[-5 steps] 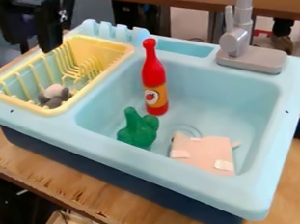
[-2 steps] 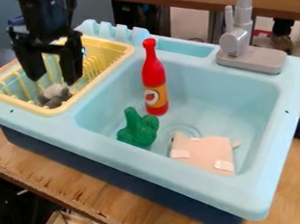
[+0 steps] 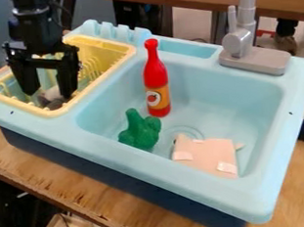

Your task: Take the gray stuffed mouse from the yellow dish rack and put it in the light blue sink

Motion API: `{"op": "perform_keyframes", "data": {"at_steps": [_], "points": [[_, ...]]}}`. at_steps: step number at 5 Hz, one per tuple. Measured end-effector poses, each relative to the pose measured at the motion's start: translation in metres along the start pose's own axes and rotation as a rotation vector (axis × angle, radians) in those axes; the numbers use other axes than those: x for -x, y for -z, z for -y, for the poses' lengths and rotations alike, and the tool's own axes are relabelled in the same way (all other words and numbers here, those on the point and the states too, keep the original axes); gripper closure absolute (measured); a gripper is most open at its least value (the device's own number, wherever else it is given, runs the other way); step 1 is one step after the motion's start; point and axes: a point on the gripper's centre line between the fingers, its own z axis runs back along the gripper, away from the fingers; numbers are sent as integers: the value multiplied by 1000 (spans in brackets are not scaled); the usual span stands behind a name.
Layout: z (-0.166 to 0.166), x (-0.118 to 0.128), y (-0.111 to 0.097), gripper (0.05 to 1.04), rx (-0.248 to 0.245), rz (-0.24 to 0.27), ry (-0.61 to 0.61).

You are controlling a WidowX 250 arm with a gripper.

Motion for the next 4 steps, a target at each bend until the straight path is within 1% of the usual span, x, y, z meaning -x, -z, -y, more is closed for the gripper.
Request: {"op": "perform_keyframes", "data": {"at_steps": [1, 2, 3, 4], "points": [[0, 1, 11, 83, -1, -31, -16], [4, 4, 17, 134, 28, -34, -17], [10, 4, 18, 356, 66, -29, -11], [19, -2, 0, 440, 84, 11, 39]]}}
